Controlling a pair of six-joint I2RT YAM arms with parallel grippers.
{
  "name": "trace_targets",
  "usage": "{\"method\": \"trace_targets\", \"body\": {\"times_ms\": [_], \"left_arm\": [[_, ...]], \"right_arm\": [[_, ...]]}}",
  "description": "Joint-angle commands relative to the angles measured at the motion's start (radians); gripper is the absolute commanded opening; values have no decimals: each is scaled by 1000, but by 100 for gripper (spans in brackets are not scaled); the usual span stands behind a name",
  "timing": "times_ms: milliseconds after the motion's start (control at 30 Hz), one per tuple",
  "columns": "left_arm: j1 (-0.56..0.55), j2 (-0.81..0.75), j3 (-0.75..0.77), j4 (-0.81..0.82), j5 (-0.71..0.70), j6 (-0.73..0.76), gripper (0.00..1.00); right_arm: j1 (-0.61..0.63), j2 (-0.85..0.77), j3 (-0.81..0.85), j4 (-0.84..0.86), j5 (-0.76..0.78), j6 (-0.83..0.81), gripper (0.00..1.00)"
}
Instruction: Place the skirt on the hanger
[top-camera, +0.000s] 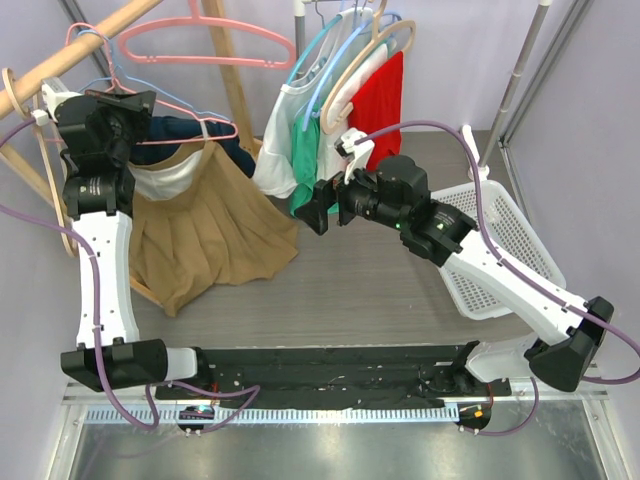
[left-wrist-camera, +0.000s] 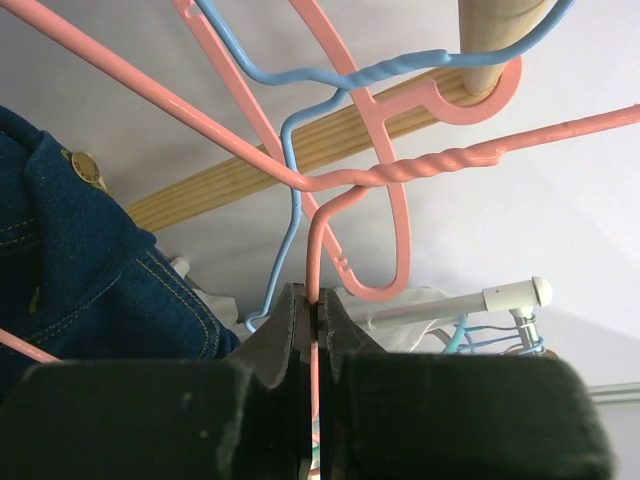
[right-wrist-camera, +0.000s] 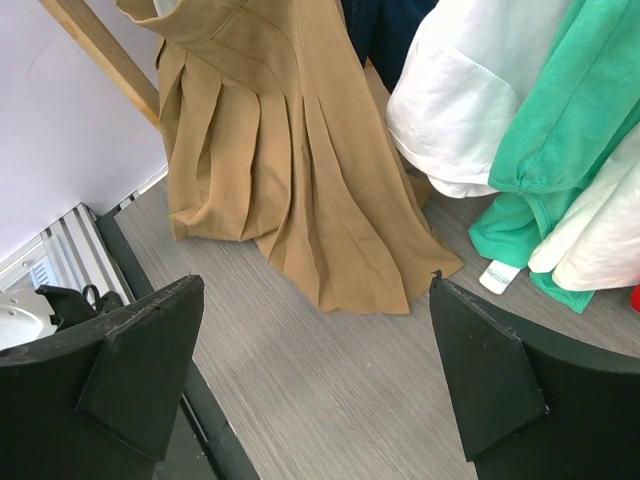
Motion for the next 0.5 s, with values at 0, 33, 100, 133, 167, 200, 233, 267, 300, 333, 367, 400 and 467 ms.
{"method": "trace_targets", "body": {"times_ms": [0,33,100,133,167,200,233,267,300,333,367,400,467], "left_arm": [[17,-7,22,103,45,-21,0],[20,7,29,106,48,-34,0],[29,26,48,115,57,-54,0],[34,39,49,140,66,-74,0],[39,49,54,142,69,-82,0],[43,55,62,146,72,-88,0],[45,61,68,155,79,-96,0],[49,70,69,177,83,-105,0],[51,75,77,180,82,-104,0],[54,82,94,177,88,-105,0],[55,92,101,175,97,-104,0],[54,96,103,175,105,-104,0],[54,95,88,189,115,-111,0]], "right_arm": [[-7,9,12,28,-3,8,100],[-5,11,14,28,-5,8,100],[-7,17,15,29,-5,9,100],[-7,19,18,28,-5,9,100],[-7,20,17,28,-6,11,100],[-7,20,17,28,-5,9,100],[-9,20,15,28,-6,9,100],[-9,19,14,28,-3,9,100],[-10,19,12,28,-3,12,100],[-10,19,12,28,-5,12,100],[-13,19,8,26,-5,12,100],[-12,19,8,28,-3,12,100],[-15,20,6,29,-3,12,100]]}}
